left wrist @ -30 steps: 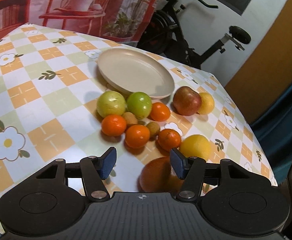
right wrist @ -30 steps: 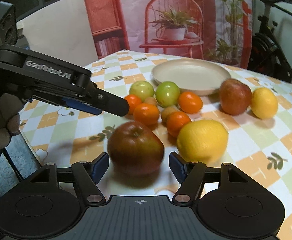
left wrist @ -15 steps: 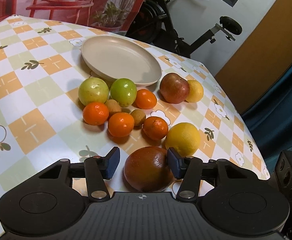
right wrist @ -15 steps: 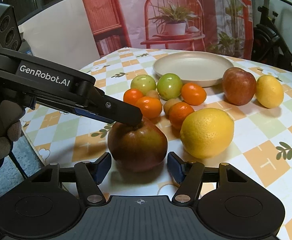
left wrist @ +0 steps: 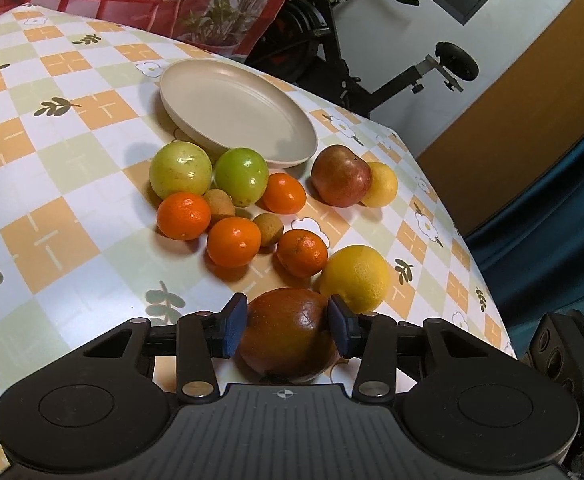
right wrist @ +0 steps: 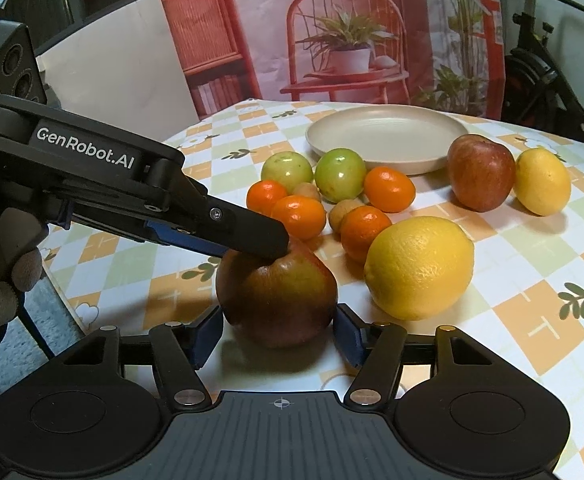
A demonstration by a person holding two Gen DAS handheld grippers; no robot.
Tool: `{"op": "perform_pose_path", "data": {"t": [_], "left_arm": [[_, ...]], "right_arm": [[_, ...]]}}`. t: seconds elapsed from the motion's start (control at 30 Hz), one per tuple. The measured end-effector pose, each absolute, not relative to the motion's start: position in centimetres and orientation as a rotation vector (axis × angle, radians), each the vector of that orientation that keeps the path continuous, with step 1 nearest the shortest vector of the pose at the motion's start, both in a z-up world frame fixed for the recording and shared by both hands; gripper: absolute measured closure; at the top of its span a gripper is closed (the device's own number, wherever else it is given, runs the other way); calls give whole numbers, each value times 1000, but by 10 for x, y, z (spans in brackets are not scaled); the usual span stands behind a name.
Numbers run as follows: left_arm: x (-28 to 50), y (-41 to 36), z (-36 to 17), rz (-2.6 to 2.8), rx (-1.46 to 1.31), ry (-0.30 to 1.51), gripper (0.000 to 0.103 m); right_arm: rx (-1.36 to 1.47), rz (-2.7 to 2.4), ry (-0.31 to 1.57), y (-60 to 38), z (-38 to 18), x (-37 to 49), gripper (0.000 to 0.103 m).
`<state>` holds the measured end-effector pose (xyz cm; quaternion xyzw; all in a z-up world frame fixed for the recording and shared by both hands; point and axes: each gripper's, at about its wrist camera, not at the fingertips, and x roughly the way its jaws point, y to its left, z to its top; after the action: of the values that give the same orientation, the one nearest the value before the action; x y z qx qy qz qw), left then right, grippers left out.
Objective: Organize fruits
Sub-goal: 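Close the right gripper on the dark red apple and lift it, then carry the dark red apple with the right gripper over the beige plate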
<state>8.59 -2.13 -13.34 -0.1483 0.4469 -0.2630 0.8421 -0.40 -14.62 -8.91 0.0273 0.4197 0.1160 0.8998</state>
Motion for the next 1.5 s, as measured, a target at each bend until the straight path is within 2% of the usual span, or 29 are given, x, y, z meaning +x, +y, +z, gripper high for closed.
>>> {"op": "perform_pose_path", "data": {"t": [0.3,0.57,0.97,1.13,1.5], "left_arm": [[83,-16,-111,-573,-311,874,56],[89,-14,-67,-587,-306,774,56],[150,-20,6,-627,-319,660,56],[180,-26,3,-617,-301,694,56],[248,-22,-36,-615,-254,836,56]], "right_arm": [[42,244,823,-142,-69,0,46],[-6,246,756,-138,-25,19,46],[-96,274,663,-147,48,93,46],[-87,289,689,-155,42,129,46],[11,271,793,-174,-19,184,46]]}}
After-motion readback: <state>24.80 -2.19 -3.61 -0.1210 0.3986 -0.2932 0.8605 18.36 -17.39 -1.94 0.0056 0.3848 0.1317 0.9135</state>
